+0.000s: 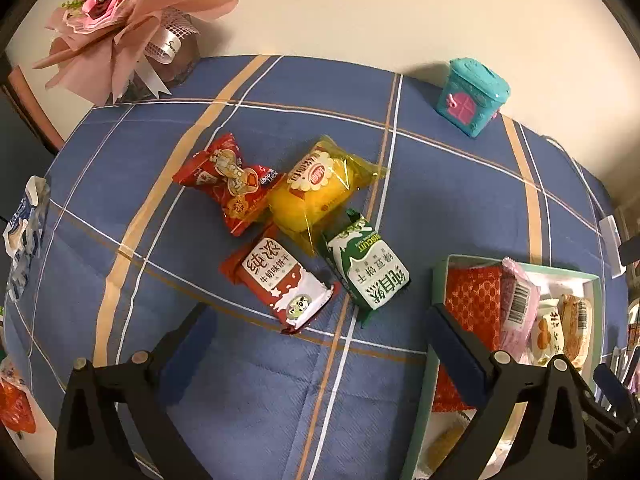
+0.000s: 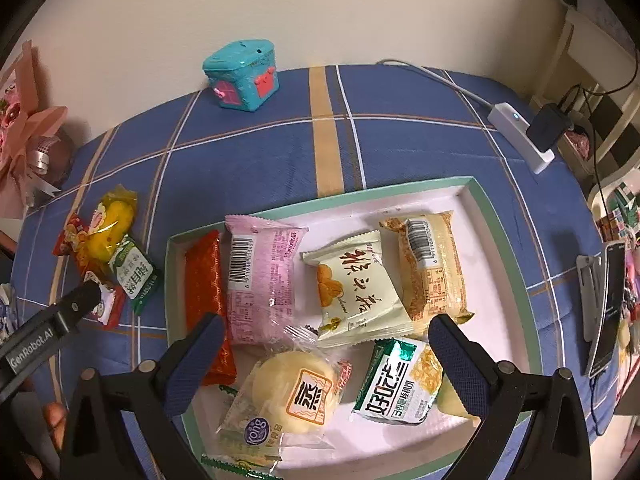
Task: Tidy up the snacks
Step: 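Withdraw both open tools from the tray toward the remaining snacks, then move the left tool to the red milk biscuit pack while the right tool reaches the green biscuit pack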
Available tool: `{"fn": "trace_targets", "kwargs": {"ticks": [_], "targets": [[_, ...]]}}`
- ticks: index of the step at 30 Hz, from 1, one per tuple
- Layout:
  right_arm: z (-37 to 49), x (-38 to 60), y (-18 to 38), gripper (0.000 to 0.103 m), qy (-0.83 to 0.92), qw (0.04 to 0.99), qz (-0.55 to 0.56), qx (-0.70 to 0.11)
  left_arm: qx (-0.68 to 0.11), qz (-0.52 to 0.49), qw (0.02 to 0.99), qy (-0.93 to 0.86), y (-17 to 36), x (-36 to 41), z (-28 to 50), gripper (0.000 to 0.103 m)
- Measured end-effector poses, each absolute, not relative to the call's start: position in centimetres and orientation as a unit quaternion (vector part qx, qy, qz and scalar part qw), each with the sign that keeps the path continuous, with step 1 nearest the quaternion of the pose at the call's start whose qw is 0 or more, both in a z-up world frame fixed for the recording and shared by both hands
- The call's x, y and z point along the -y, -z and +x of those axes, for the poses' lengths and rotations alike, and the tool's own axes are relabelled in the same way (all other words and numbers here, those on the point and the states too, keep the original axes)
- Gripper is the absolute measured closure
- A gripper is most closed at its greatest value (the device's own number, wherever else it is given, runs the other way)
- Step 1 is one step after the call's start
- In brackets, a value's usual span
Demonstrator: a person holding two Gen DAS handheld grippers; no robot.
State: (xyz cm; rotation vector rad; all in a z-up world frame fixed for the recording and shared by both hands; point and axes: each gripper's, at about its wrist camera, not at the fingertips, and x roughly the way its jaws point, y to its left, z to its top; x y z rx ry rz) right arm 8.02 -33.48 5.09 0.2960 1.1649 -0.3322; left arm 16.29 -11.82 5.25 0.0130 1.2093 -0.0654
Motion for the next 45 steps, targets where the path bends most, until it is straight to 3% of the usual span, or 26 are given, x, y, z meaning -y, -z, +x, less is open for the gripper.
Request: {"fn": "trace_targets", "kwargs": {"ticks": [11, 17, 34, 45], "targets": [[8.5, 32.7, -5.0, 0.0, 0.137, 0.816, 0.153, -0.54, -0.552, -0.031, 0.832, 0.044, -6.1, 10.6, 16.6, 0.0], [9.1, 31.3, -5.2, 0.0, 0.13, 0.819, 0.135, -0.543, -0.557, -0.002, 0.83, 0.03, -6.2, 9.3, 16.9, 0.0], [12.1, 23.0, -6.3, 0.0, 0.064, 0.839, 0.109, -0.53, -0.557, -0.046, 0.827, -0.062, -6.4, -2.3, 17.7, 0.0], [14.3, 21.9, -5.2, 0.0, 0.063, 0.836, 0.09, -0.538, -0.583, -0.089, 0.807, -0.021, -3.6, -0.1, 19.3, 0.0]]}}
